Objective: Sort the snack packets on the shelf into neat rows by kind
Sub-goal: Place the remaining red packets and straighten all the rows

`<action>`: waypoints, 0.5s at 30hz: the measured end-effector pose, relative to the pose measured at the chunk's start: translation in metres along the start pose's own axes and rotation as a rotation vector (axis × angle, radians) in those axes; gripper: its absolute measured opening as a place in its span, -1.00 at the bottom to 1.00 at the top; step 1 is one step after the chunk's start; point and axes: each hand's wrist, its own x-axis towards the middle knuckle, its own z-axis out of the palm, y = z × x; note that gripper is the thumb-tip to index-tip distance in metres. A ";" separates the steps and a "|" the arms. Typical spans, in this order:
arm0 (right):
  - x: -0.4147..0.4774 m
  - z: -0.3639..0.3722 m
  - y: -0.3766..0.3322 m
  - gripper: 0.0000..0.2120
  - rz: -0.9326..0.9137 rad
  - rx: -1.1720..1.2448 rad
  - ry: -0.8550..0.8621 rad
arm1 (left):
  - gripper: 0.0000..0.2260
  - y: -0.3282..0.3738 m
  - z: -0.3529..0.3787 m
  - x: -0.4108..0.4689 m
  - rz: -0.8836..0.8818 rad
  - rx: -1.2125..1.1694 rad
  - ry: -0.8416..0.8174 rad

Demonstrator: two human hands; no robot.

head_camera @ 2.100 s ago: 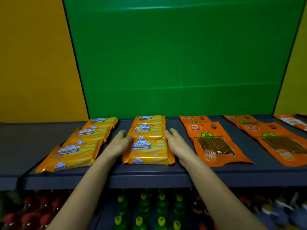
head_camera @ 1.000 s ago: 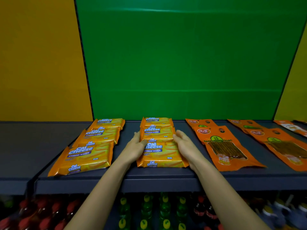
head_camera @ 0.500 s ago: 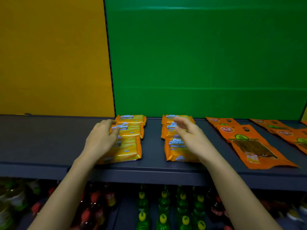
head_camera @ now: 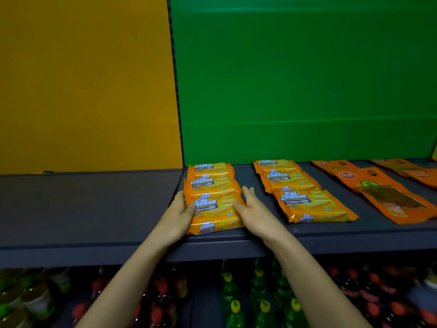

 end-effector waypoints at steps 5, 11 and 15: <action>0.003 0.005 -0.002 -0.42 0.039 -0.047 -0.026 | -0.67 -0.004 -0.003 0.010 0.029 0.011 -0.055; 0.015 0.005 -0.012 -0.63 0.091 0.041 0.039 | -0.64 -0.003 -0.005 0.018 0.025 -0.011 -0.068; 0.015 0.008 -0.017 -0.60 0.092 0.029 0.019 | -0.60 -0.003 -0.004 0.020 0.024 -0.012 -0.055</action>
